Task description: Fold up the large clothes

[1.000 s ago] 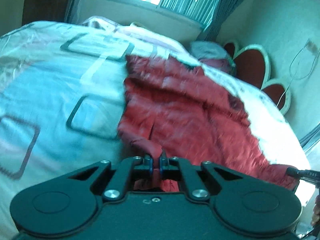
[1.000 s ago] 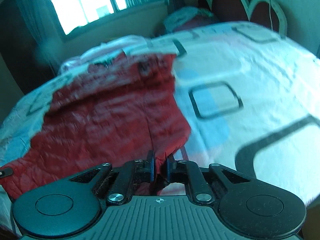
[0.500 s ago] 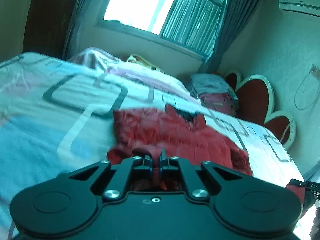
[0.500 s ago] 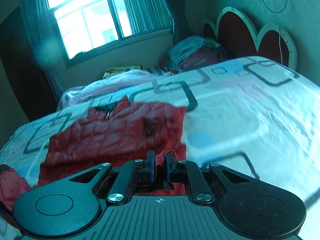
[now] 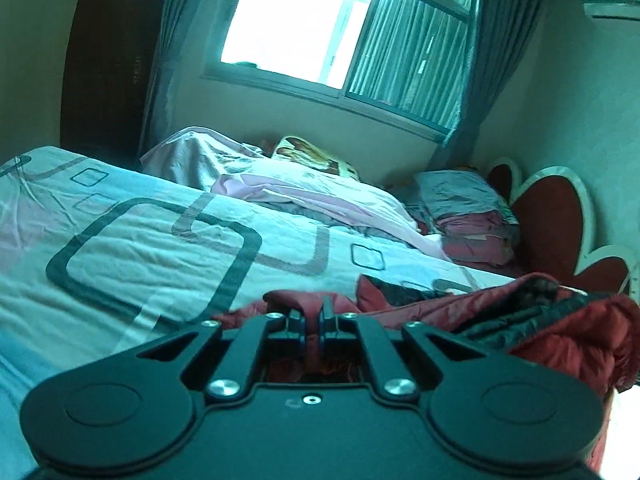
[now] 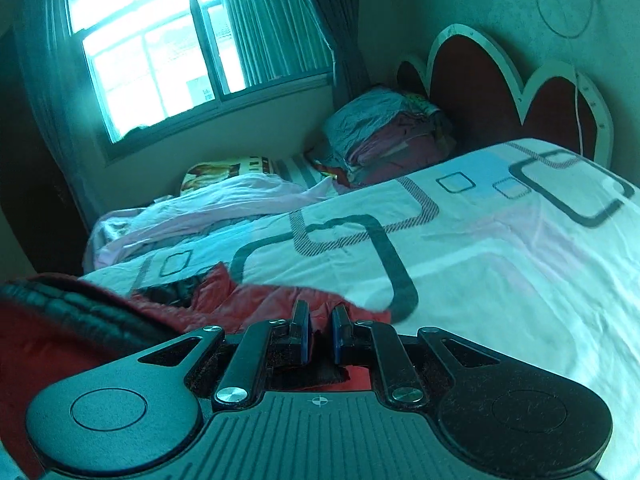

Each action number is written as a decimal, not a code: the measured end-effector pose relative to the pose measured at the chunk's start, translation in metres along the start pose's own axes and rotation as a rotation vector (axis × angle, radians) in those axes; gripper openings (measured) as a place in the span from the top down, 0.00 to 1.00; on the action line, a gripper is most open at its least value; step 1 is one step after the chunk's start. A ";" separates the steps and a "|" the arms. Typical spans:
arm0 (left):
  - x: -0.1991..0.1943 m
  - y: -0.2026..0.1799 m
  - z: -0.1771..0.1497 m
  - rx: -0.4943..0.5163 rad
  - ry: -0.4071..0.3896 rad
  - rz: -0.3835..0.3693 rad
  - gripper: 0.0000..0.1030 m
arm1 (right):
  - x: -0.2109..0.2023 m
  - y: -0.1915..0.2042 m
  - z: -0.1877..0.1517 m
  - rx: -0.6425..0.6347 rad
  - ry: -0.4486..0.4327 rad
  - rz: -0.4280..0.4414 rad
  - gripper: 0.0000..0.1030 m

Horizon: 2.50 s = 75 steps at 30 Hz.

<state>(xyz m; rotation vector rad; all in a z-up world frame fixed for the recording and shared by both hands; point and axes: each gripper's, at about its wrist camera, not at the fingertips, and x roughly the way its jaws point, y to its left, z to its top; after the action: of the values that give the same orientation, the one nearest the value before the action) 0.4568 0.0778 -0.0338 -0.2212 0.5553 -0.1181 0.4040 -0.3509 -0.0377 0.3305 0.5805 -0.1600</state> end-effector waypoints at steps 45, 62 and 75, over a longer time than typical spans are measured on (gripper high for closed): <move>0.116 -0.025 0.003 0.126 -0.074 0.215 0.12 | 0.148 0.049 0.022 -0.165 -0.027 -0.065 0.37; 0.195 -0.039 -0.056 0.219 0.052 0.252 0.21 | 0.239 0.054 -0.048 -0.315 0.042 -0.223 0.37; 0.152 -0.052 -0.033 0.229 0.069 0.224 0.18 | 0.169 0.074 -0.027 -0.290 0.006 -0.104 0.33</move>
<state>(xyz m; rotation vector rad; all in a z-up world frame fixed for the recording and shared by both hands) 0.5649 -0.0046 -0.1261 0.0688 0.6259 0.0285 0.5476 -0.2816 -0.1343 0.0193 0.6179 -0.1725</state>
